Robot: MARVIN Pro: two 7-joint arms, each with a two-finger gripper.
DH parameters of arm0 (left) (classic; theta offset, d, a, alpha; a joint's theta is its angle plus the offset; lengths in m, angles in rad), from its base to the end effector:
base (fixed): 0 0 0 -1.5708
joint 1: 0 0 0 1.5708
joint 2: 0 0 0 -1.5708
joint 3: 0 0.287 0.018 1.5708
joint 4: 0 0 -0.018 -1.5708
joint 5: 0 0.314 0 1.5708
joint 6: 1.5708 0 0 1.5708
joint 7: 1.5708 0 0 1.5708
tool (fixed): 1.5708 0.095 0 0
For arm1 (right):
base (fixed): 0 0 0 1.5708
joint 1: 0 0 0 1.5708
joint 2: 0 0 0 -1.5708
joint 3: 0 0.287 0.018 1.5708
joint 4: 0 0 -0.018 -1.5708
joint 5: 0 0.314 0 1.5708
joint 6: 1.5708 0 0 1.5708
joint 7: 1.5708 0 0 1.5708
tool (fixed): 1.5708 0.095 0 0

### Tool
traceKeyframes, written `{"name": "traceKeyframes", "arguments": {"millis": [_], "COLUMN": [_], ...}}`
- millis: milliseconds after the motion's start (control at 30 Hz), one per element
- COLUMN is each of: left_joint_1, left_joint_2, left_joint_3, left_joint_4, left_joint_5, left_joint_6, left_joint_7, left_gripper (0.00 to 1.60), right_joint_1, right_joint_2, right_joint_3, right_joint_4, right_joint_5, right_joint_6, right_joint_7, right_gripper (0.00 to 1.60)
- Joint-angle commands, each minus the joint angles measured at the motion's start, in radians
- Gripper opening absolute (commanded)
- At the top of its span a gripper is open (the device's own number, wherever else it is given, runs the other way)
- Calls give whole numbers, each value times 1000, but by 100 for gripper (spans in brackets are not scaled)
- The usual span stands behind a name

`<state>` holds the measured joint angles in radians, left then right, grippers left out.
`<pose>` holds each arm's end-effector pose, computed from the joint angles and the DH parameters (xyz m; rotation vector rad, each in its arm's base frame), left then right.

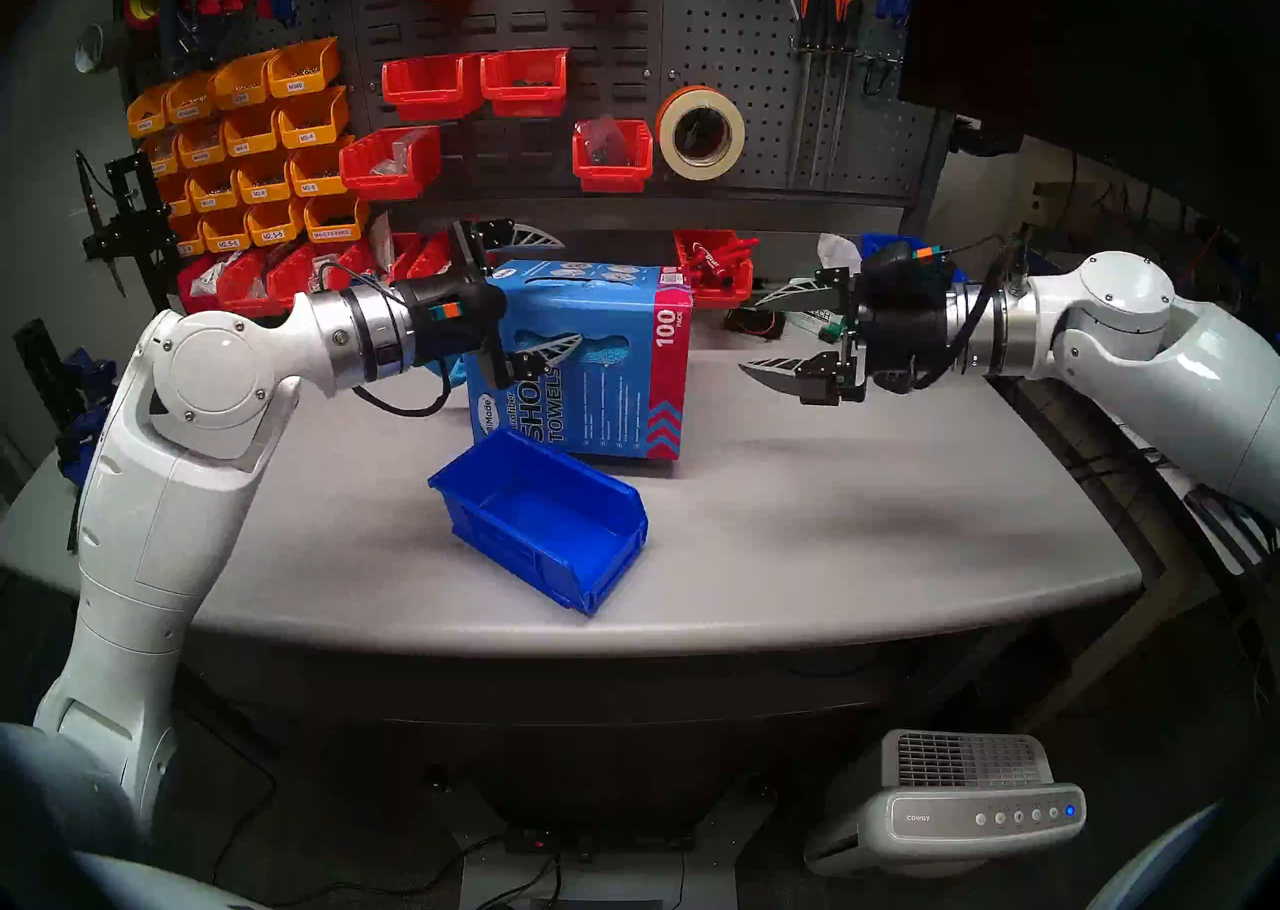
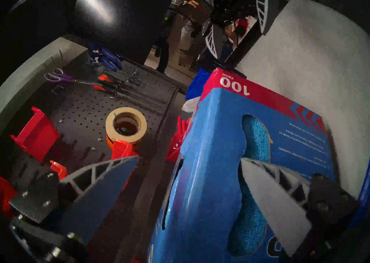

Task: Take out a shop towel

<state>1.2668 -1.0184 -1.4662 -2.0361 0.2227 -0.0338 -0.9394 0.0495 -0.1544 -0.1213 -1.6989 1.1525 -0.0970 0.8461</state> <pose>0.3936 -0.0170 -0.0728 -1.2527 1.9675 -1.9540 0.4073 -0.1292 -0.0497 -1.6724 -1.4318 -1.4944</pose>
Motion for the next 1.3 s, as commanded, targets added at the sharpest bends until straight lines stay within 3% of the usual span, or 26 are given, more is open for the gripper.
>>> {"name": "traceKeyframes", "arguments": {"millis": [0, 233, 733, 933, 1267], "left_joint_1": [-30, -97, -126, -111, -10], "left_joint_2": [76, 80, 12, -1, -8], "left_joint_3": [-60, -52, -57, -106, -200], "left_joint_4": [-74, -77, -70, -66, -44], "left_joint_5": [-96, -139, -143, -165, -187], "left_joint_6": [20, 48, 88, 124, 170], "left_joint_7": [-129, -234, -207, -186, -161], "left_gripper": [160, 160, 160, 160, 160], "right_joint_1": [39, 38, 85, 124, 182], "right_joint_2": [-12, -20, -43, -86, -216], "right_joint_3": [35, 33, 65, 95, 133], "right_joint_4": [1, 4, 35, 43, 74], "right_joint_5": [2, 5, -1, -6, -39], "right_joint_6": [6, 6, 34, 93, 222], "right_joint_7": [3, 1, 34, 73, 119], "right_gripper": [160, 160, 160, 160, 160]}}
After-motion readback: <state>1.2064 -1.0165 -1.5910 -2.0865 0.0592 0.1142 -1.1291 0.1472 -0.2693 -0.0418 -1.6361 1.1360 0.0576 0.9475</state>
